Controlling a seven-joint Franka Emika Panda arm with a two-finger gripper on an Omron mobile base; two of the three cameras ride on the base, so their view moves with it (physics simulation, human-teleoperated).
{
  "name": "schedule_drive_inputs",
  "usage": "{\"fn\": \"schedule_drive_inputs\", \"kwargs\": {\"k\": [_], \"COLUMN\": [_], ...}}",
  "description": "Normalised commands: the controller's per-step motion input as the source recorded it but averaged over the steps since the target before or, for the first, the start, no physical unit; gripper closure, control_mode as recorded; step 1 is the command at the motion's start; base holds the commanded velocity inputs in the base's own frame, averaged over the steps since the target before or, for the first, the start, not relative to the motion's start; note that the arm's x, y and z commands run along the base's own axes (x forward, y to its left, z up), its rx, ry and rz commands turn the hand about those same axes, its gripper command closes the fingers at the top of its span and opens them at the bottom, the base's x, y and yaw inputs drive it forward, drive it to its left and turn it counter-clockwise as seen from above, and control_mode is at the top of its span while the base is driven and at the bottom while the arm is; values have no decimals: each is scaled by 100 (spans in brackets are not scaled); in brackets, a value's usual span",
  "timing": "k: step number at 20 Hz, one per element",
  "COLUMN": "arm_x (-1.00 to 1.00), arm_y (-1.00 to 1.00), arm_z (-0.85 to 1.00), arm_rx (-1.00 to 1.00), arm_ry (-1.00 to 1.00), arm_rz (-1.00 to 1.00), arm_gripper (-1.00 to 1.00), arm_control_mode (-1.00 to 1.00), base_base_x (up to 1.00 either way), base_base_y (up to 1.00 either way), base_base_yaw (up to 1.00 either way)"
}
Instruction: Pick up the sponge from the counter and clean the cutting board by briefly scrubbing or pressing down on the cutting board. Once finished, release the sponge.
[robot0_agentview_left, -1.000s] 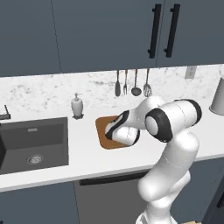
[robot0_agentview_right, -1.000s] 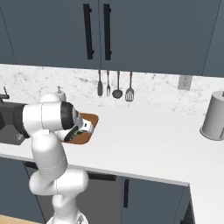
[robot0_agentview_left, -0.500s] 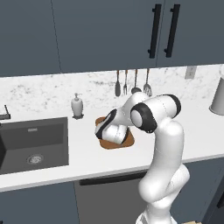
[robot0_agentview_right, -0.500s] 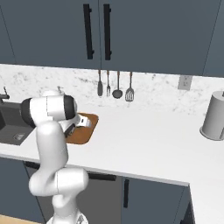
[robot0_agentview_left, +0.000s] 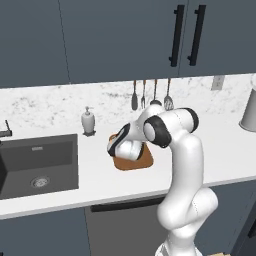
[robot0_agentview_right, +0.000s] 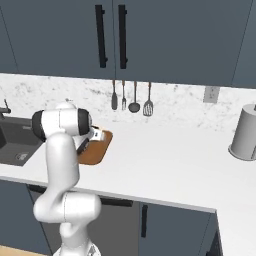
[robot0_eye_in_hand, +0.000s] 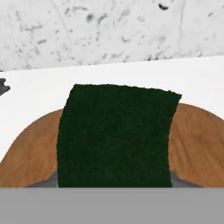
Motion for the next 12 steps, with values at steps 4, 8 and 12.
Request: {"fn": "schedule_drive_inputs", "kwargs": {"k": [4, 8, 12], "arm_x": [68, 76, 71], "arm_y": [0, 0, 1], "arm_z": [-46, -54, -60], "arm_rx": [0, 0, 0], "arm_ry": [-1, -5, -9], "arm_rz": [0, 0, 0], "arm_gripper": [100, 100, 100], "arm_control_mode": [-100, -100, -100], "base_base_x": [0, 0, 0], "base_base_y": [0, 0, 0], "base_base_yaw": [0, 0, 0]}}
